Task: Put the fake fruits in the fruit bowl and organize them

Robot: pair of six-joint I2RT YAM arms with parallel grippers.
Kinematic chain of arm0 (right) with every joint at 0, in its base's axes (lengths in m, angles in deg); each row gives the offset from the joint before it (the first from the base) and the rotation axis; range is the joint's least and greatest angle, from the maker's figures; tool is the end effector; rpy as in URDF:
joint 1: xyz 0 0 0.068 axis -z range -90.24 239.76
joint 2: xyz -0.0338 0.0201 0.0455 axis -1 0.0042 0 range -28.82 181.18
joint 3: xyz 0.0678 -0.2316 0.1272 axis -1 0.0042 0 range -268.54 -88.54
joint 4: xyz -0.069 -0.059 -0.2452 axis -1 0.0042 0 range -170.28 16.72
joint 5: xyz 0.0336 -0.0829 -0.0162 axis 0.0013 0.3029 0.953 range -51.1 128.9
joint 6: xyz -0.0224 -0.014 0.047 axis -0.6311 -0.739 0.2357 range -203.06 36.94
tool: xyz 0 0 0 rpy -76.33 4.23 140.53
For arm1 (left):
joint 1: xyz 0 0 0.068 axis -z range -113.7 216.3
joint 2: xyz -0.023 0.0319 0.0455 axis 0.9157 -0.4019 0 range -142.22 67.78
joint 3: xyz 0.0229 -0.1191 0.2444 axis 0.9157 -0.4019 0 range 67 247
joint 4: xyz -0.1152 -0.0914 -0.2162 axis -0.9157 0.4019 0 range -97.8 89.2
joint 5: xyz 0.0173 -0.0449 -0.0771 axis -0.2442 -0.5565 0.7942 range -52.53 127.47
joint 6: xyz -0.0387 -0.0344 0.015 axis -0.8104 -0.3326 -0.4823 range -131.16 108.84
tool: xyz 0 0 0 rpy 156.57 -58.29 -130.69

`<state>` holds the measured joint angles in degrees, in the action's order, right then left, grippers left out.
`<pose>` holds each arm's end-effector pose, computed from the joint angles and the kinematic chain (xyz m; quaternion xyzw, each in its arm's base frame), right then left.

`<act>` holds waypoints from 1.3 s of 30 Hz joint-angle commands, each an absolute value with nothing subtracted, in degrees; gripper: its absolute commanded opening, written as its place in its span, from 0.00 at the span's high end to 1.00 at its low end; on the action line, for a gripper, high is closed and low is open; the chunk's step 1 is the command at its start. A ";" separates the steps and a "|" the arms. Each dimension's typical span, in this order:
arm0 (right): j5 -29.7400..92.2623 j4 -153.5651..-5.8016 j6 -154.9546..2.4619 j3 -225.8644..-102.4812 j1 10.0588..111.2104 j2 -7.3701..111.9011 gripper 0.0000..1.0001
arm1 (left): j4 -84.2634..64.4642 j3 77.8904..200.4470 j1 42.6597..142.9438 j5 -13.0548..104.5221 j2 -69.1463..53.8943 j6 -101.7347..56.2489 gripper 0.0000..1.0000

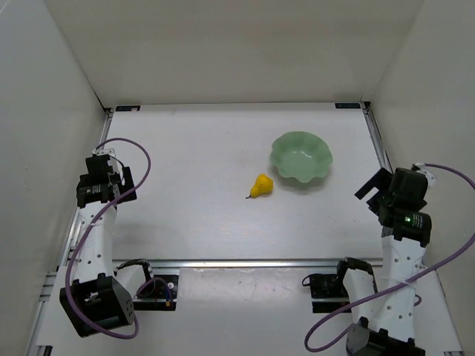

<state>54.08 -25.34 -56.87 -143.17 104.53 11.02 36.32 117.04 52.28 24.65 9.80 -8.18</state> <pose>0.1152 -0.0401 0.3333 0.3667 0.8226 -0.0776 0.4277 0.1900 0.0555 0.2772 -0.1266 0.9319 0.1522 0.3039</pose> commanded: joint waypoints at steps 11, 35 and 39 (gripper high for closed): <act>63.25 -31.06 -30.77 -159.11 49.63 48.12 0.00 | 35.53 117.45 52.50 26.05 10.04 -8.00 0.00; 61.67 -36.25 0.61 -172.39 48.89 81.14 0.00 | 35.53 116.92 52.50 24.99 12.32 -8.00 0.00; 61.67 -36.25 1.14 -172.39 50.12 83.68 0.00 | 35.53 116.92 52.50 24.99 11.79 -8.00 0.00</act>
<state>61.23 -36.79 -0.63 -170.95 49.23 82.49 36.32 117.04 52.28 24.87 10.74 -8.18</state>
